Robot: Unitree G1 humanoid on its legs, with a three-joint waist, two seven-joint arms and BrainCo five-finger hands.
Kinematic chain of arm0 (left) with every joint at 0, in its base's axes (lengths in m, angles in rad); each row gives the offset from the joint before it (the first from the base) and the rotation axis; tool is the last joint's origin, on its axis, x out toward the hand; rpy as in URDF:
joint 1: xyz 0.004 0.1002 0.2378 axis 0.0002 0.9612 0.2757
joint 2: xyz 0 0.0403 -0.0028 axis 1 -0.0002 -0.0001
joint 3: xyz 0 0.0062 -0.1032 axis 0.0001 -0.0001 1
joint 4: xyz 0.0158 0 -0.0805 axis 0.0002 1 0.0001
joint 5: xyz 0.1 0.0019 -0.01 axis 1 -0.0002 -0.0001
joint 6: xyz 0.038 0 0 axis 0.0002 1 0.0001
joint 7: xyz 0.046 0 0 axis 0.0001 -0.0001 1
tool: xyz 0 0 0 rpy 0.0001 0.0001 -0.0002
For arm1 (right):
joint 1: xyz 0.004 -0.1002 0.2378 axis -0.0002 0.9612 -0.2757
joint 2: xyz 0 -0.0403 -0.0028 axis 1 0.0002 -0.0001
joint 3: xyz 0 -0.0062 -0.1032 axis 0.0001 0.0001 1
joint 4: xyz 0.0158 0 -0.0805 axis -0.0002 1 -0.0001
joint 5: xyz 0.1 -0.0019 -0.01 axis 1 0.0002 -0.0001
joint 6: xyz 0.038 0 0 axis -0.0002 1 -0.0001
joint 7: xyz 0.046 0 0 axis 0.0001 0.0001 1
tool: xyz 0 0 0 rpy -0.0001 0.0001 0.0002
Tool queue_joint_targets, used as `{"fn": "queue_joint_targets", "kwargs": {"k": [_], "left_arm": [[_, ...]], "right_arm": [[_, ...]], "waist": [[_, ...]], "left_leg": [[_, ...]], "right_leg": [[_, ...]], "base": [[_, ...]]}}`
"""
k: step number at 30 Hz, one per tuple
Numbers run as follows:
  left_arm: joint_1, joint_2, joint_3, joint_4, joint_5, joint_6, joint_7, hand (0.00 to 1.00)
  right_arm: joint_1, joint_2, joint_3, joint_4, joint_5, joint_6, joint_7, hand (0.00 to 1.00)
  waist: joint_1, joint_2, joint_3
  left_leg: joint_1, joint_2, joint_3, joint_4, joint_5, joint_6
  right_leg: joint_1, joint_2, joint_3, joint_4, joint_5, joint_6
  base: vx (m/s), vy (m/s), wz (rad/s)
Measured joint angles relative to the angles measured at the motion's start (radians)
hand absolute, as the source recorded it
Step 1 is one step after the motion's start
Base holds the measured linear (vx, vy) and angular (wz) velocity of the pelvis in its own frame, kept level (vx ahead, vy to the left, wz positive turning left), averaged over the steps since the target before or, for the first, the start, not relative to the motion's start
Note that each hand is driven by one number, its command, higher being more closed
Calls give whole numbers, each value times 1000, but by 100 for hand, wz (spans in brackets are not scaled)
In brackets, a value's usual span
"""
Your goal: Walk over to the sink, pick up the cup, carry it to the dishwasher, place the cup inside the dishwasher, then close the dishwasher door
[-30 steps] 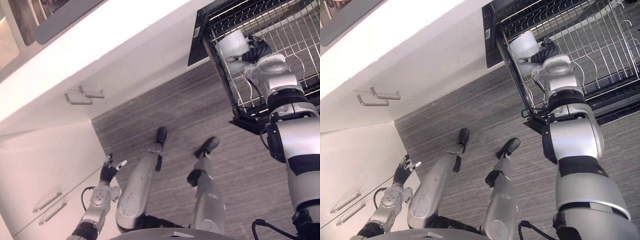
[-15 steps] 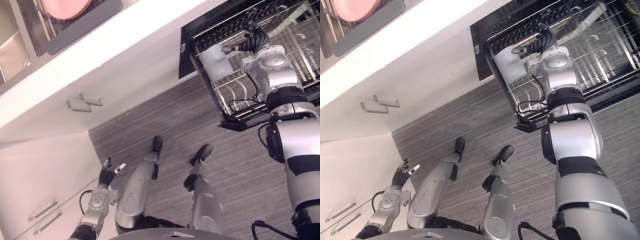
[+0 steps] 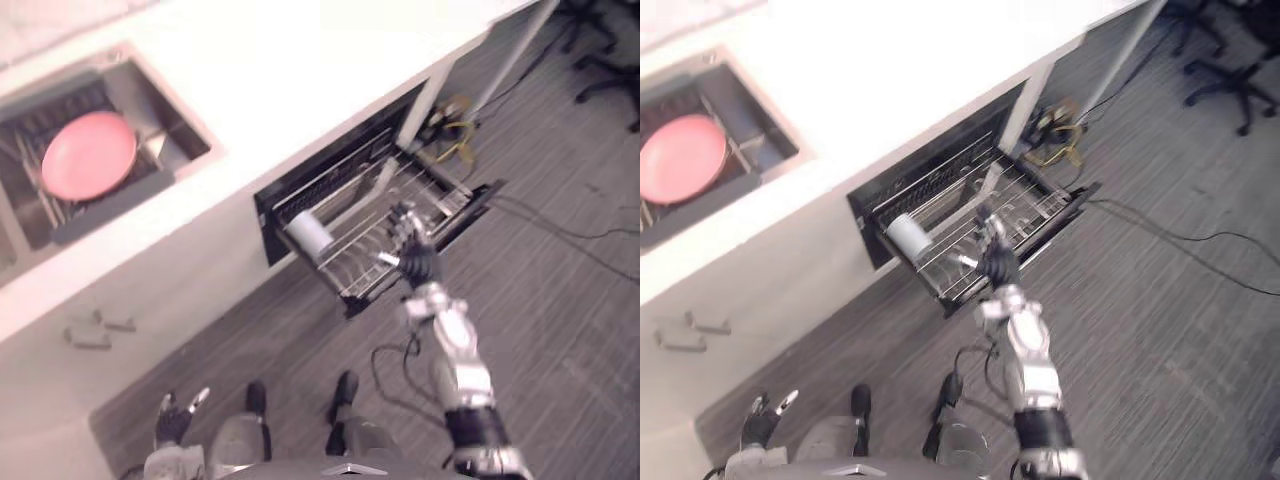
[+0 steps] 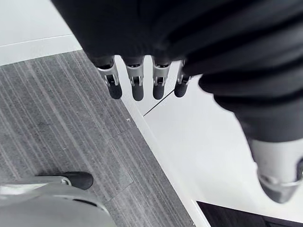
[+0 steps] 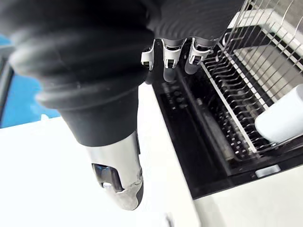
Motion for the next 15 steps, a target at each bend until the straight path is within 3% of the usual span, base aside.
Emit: {"fn": "queue_joint_targets", "kwargs": {"k": [6, 9, 11, 12, 15], "left_arm": [[17, -48, 101, 56, -43, 0, 0, 0], [24, -79, 172, 59, -44, 1, -7, 0], [24, -96, 216, 75, -41, 1, -17, 0], [27, -105, 231, 80, -35, 3, -29, 0], [59, -112, 246, 81, -18, 4, -32, 0]], "right_arm": [[13, 24, 24, -60, 53, -11, 120, 0], [44, 34, 5, -88, 60, -10, 116, 0], [51, 30, -60, -88, 63, -9, 107, 0], [51, 21, -106, -89, 70, -9, 84, 0], [39, 16, -152, -92, 92, -9, 70, 0]], "waist": [[13, 2, -56], [13, 3, -77], [-9, 6, -82], [-10, 13, -86], [6, 14, -95]], "left_leg": [[90, 0, 12, -34, -7, 2], [93, -7, -10, -49, -8, 17], [116, 34, 159, -44, -5, 30], [123, 28, 169, -48, 20, 14], [160, -28, 137, -88, 42, 43]], "right_leg": [[77, 0, 4, -6, -17, 13], [117, -17, -66, -2, -32, 21], [179, -49, -163, 1, -43, 41], [210, -69, -208, 1, -43, 57], [241, -111, -232, 1, -26, 80]], "base": [[47, 16, -1], [27, 24, 66], [70, 70, 132], [51, 109, 112], [75, 216, 52]]}}
